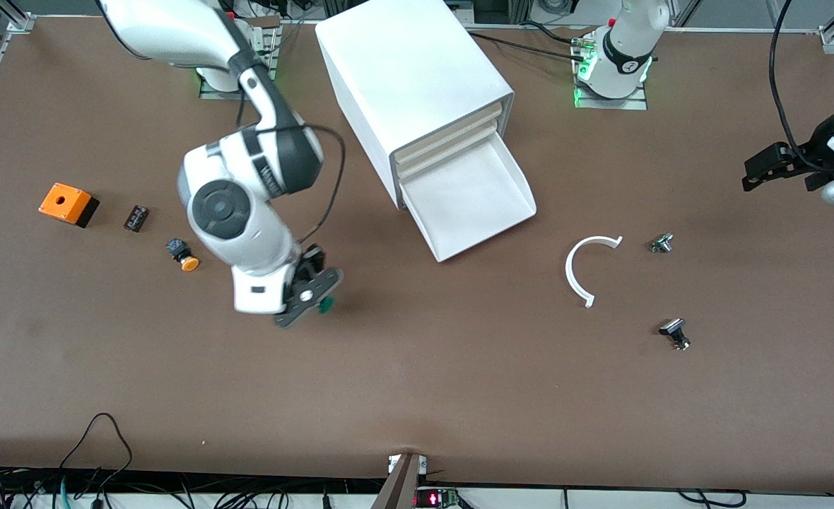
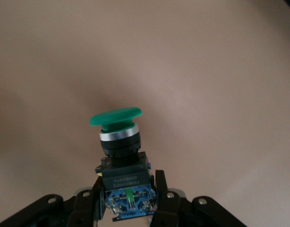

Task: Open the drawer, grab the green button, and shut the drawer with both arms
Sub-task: 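Set the green button on the table beside the yellow button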

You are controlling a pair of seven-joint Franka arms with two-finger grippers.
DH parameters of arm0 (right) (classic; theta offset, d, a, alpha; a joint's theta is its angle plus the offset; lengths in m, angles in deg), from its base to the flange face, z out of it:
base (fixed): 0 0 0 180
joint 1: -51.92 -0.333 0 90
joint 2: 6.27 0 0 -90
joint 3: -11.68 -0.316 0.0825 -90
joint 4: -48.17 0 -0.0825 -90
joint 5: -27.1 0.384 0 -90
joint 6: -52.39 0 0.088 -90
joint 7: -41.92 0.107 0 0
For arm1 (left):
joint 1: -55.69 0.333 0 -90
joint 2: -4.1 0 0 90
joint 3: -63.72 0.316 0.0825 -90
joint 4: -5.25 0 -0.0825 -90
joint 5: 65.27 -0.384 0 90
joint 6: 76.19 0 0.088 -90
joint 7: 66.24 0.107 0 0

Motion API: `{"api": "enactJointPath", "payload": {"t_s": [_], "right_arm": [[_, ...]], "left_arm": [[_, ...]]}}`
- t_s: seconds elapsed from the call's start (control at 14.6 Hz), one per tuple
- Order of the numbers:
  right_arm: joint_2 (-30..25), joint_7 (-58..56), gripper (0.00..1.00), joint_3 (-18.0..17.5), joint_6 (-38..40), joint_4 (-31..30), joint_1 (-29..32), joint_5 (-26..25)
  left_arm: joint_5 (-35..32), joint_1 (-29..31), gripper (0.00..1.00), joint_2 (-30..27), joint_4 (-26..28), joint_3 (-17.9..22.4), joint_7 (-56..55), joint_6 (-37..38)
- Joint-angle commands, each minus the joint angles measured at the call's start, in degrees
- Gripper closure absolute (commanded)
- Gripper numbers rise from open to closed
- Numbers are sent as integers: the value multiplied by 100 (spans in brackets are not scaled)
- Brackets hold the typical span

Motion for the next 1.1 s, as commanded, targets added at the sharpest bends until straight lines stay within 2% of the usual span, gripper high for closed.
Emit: {"api": "enactJointPath", "payload": {"t_s": [0.0, 0.27, 0.62, 0.82, 1.03], "right_arm": [[-234, -585, 70, -3, -62, -688, 567, 39], [-243, -2280, 69, -3, -335, -1155, 1191, 57], [-427, -4434, 68, -12, -1274, -1972, 1886, 145], [-760, -5034, 67, -12, -1923, -2735, 2133, 206], [-806, -5806, 65, -12, -2548, -3290, 2448, 232]], "left_arm": [[-133, -158, 0, 142, -330, 69, -44, 88], [-142, -237, 0, 142, -313, 70, -44, 88], [-142, -333, 0, 125, -322, -1, -27, 97], [-142, -369, 0, 125, -322, -1, -36, 97], [-142, -369, 0, 125, -322, 8, -36, 97]]}}
